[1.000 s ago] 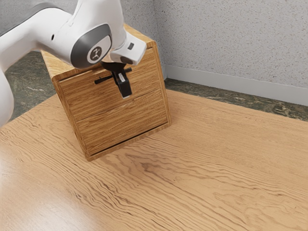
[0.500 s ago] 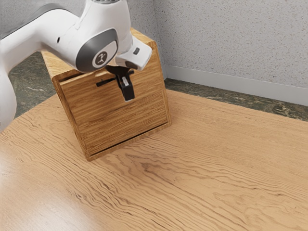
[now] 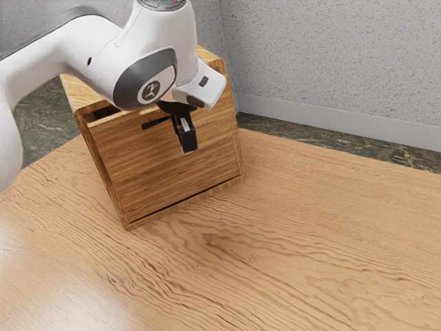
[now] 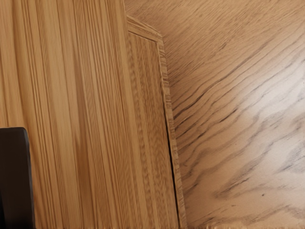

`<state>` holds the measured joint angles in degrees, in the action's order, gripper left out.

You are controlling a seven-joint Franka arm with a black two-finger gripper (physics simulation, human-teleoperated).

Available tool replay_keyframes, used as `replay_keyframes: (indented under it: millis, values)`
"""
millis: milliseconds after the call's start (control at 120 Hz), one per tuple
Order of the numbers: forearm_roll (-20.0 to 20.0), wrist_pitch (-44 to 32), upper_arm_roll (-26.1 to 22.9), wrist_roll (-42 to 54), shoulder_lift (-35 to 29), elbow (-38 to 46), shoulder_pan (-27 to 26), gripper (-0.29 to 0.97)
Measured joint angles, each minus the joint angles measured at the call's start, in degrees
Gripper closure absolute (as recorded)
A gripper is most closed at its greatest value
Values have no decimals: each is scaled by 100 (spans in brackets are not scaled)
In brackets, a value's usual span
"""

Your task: Pull the drawer handle with one arm to open the drawer

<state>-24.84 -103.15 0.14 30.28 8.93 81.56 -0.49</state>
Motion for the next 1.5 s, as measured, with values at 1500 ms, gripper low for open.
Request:
replay_keyframes:
  millis: [1500]
  values:
    - [20, -49, -470, -306, -1058, 1171, -7, 1]
